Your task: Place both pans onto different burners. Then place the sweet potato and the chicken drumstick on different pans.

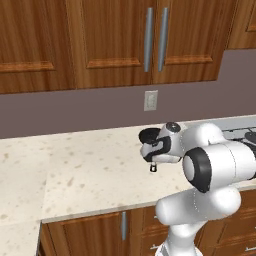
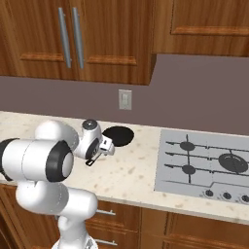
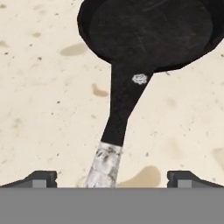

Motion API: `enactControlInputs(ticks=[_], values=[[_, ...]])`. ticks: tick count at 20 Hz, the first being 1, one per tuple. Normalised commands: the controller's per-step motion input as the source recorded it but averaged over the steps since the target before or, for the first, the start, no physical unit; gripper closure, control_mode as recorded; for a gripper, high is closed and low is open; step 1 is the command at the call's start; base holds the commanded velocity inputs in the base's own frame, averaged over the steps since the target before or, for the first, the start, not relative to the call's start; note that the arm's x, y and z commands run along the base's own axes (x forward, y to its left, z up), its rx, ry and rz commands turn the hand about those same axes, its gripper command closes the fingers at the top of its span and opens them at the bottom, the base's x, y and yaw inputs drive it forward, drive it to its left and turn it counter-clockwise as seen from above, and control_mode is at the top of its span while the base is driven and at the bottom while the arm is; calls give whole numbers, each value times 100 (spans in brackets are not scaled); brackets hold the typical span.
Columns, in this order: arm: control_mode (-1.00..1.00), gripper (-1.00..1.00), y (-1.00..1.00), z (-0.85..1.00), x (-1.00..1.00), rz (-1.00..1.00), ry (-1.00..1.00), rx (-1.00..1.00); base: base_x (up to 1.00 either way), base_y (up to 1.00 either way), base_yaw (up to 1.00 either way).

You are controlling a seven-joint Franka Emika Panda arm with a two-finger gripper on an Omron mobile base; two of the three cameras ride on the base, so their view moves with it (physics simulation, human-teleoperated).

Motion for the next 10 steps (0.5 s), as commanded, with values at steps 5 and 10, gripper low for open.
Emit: enactControlInputs(ticks=[5, 10], values=[[-100, -100, 0, -13, 22, 0, 0, 0, 0, 0, 0], [-100, -100, 0, -14, 23, 0, 0, 0, 0, 0, 0]])
